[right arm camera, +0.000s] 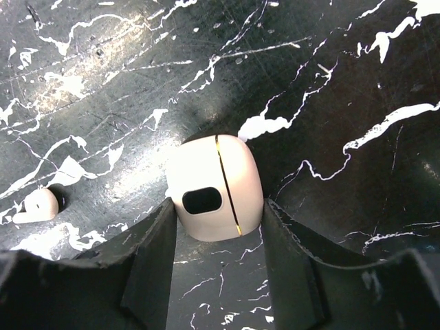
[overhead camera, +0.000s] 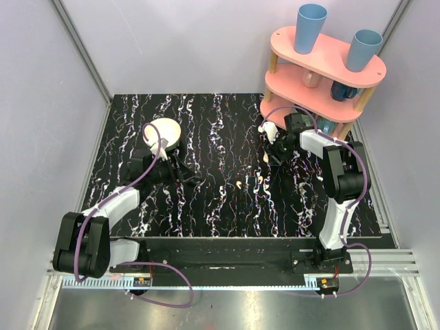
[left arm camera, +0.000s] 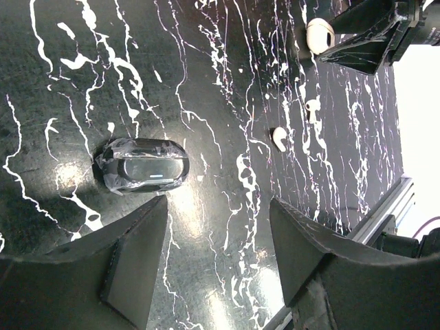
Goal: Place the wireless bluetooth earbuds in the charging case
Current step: Pick up the charging case from the center of the board, then pass from the right arm to the left
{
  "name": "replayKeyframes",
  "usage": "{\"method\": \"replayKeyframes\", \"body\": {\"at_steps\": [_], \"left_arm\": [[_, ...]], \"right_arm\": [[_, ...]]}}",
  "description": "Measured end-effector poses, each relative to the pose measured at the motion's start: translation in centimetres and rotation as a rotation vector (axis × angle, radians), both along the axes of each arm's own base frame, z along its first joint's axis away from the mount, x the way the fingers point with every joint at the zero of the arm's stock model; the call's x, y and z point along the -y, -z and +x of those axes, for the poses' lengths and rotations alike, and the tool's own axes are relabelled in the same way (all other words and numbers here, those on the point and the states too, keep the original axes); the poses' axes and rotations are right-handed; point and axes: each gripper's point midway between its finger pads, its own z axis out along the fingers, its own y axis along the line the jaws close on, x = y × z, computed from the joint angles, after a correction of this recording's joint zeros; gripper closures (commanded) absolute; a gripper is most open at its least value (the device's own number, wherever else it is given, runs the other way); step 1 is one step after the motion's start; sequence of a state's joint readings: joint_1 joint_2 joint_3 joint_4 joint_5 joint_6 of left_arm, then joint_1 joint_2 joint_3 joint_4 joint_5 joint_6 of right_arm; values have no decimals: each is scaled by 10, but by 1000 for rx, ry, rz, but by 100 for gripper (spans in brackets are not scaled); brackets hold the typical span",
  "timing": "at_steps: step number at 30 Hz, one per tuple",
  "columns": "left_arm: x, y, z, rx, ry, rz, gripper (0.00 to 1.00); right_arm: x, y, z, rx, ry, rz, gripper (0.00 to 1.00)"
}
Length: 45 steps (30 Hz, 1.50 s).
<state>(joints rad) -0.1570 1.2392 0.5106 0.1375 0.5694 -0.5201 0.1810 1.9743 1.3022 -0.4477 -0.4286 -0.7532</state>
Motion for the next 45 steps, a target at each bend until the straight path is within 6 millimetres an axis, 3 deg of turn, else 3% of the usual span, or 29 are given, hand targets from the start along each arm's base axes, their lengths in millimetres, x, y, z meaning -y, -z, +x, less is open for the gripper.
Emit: {"method": "replayKeyframes", "body": {"at_steps": [6,11,14,21,25,29,34,40,45], "left_arm": [[8,-13,1,38,38,-49,34],[16,-26,0,60,79,-102,32],[22,-41,0,79,110,-136,32],[39,-97,2,185,194,-225,31],[62,-132,-2,265,254,-291,31],[79,-158,-9,319,290,-374,30],[95,-180,-17,375,324,-440,30],[107,-190,-23,403,347,-474,31],[115,-185,-23,391,348,-472,34]], "right_arm": [[-3,-1,-1,-13,19,23,84],[-12,-23,-10,24,42,69,87],[-31,-61,-19,119,3,97,88],[-123,-177,-69,423,-234,208,88],[-153,-213,-107,530,-315,246,89],[-162,-224,-129,577,-333,251,89],[-168,-230,-137,602,-322,249,89],[-169,-232,-135,617,-290,251,89],[-171,-241,-135,635,-280,277,89]]}}
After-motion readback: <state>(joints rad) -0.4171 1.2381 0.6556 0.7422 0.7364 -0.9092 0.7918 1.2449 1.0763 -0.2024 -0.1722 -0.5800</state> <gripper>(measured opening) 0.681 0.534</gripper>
